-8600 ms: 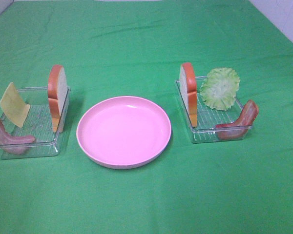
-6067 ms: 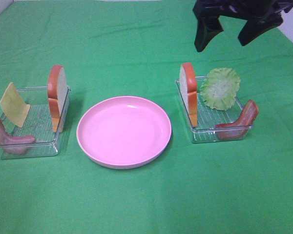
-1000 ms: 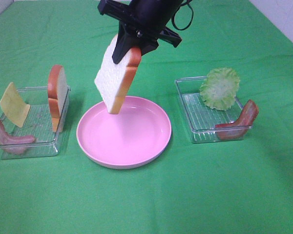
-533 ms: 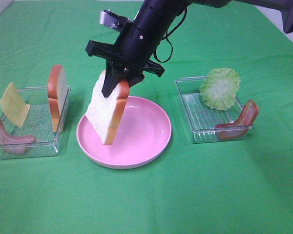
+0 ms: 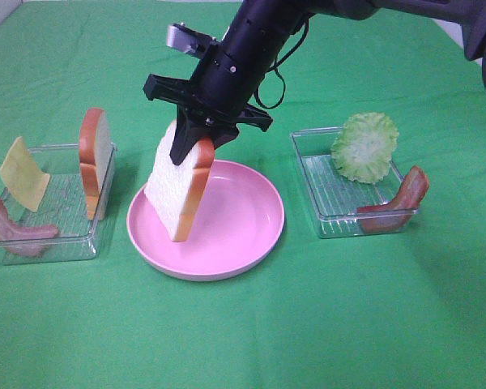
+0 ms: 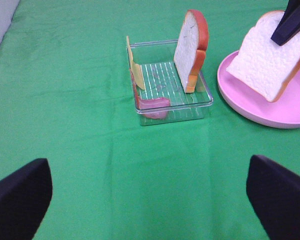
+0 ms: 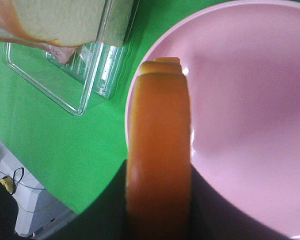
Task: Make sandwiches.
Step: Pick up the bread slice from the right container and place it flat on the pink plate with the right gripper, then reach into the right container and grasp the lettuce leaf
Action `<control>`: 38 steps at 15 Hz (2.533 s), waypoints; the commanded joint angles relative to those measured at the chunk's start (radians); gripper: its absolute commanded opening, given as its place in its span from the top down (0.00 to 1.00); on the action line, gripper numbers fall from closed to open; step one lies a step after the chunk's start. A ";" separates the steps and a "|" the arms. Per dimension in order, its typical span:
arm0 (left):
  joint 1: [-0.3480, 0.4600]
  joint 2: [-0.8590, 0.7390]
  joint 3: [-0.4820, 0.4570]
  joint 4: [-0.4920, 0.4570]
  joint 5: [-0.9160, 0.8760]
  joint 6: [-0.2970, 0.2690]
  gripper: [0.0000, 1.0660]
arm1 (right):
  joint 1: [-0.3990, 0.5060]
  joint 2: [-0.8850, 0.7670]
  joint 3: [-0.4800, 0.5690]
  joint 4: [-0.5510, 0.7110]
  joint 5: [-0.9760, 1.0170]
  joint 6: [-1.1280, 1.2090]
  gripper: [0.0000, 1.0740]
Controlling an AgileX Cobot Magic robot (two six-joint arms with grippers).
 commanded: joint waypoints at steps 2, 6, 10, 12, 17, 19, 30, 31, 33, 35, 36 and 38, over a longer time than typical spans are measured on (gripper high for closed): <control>-0.004 0.001 0.002 0.004 0.002 -0.004 0.06 | 0.001 0.015 0.005 -0.040 -0.027 -0.013 0.82; -0.004 0.000 0.002 0.004 0.002 -0.004 0.06 | 0.001 0.025 0.079 -0.021 -0.041 -0.019 0.82; -0.004 0.000 0.002 0.004 0.002 -0.004 0.06 | 0.001 0.025 0.122 -0.017 -0.069 -0.044 0.81; -0.004 0.000 0.002 0.004 0.002 -0.004 0.06 | 0.001 0.025 0.122 -0.050 -0.068 -0.035 0.75; -0.004 0.000 0.002 0.004 0.002 -0.004 0.06 | 0.001 0.004 0.118 -0.138 -0.065 -0.010 0.37; -0.004 0.000 0.002 0.004 0.002 -0.004 0.06 | 0.001 -0.031 0.118 -0.182 -0.080 -0.011 0.37; -0.004 0.000 0.002 0.004 0.002 -0.004 0.06 | 0.003 -0.065 -0.010 -0.341 0.053 0.032 0.36; -0.004 0.000 0.002 0.004 0.002 -0.004 0.06 | 0.003 -0.072 -0.028 -0.345 0.084 0.032 0.36; -0.004 0.000 0.002 0.004 0.002 -0.004 0.06 | 0.003 -0.108 -0.028 -0.379 0.107 0.034 0.33; -0.004 0.000 0.002 0.004 0.002 -0.004 0.06 | 0.001 -0.153 -0.028 -0.475 0.139 0.052 0.22; -0.004 0.000 0.002 0.004 0.002 -0.004 0.06 | 0.001 -0.172 -0.028 -0.528 0.148 0.071 0.21; -0.004 0.000 0.002 0.004 0.002 -0.004 0.06 | -0.001 -0.204 -0.028 -0.573 0.148 0.092 0.21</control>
